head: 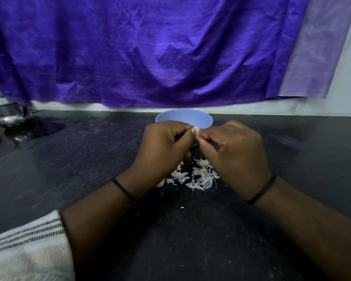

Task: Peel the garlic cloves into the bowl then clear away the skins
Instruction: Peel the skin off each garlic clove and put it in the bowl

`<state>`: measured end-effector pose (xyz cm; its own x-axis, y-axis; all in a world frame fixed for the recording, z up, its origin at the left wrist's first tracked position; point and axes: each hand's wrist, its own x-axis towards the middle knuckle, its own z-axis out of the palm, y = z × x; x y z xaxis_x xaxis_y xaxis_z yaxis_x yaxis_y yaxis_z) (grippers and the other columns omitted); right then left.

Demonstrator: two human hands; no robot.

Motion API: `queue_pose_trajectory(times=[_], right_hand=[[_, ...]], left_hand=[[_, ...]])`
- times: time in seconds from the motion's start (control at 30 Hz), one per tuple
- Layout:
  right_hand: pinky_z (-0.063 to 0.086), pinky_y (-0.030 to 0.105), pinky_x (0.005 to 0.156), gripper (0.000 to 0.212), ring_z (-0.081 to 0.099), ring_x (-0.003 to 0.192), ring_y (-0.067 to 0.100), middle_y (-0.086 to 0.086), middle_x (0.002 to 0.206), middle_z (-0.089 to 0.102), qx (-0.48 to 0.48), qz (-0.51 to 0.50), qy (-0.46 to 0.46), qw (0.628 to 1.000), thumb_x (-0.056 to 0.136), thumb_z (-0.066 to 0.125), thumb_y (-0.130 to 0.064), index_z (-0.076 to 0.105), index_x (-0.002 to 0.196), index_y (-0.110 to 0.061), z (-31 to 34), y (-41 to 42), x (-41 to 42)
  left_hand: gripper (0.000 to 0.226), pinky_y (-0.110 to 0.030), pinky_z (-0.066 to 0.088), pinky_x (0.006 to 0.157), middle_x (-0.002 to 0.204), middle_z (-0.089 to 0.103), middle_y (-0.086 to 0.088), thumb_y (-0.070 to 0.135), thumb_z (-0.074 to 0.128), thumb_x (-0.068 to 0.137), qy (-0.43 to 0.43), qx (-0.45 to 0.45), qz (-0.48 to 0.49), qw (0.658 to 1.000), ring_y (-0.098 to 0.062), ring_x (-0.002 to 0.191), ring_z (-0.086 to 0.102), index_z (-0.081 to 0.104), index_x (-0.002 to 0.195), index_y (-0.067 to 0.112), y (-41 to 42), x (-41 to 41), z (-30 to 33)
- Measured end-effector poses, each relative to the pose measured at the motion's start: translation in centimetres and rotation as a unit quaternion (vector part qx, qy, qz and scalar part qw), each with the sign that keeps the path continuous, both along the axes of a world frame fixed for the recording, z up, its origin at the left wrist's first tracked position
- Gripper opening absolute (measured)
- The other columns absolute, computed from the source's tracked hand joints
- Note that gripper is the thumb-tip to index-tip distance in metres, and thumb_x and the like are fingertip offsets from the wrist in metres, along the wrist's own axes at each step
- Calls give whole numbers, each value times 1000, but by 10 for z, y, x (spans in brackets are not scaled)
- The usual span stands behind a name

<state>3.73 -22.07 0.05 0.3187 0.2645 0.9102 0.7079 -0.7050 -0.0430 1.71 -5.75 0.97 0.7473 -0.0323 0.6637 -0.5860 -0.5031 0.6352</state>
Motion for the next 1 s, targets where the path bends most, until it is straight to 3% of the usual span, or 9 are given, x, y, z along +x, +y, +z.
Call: queue_pose_trajectory(times=[0.13,0.43,0.67,0.87,1.0], right_hand=[[49,37,55,27,58,62,22,2,64,67,-1,3,-10,1000,94,61,-25,74,74,-12,0,2,-1],[47,39,55,24,56,60,23,2,61,64,-8,-2,0,1000,91,61,-19,70,69,-13,0,6,-5],[48,38,56,25,57,62,22,1,63,66,-7,-11,31,999,91,59,-24,70,71,-13,0,4,-4],[52,39,60,18,61,69,24,2,73,71,-29,-26,43,998,91,62,-23,75,84,-12,-1,-1,0],[51,38,57,19,58,71,21,-1,74,70,-38,-43,76,996,91,59,-26,75,86,-16,-1,0,-1]], left_hand=[[29,-37,49,55,60,65,0,18,59,94,-85,84,46,992,-12,56,62,74,72,8,2,3,1],[33,-39,46,52,50,60,-4,10,61,89,-75,34,50,995,-20,50,59,68,58,2,0,2,1],[27,-28,54,50,58,70,-3,9,62,92,41,-68,16,997,-19,50,67,75,70,11,-4,3,-2],[23,-39,58,52,68,72,-6,10,59,93,60,-46,3,997,-18,54,69,76,78,11,0,3,-1],[20,-29,56,53,60,70,0,13,63,94,36,-3,18,999,-9,50,66,78,81,12,-1,2,-2]])
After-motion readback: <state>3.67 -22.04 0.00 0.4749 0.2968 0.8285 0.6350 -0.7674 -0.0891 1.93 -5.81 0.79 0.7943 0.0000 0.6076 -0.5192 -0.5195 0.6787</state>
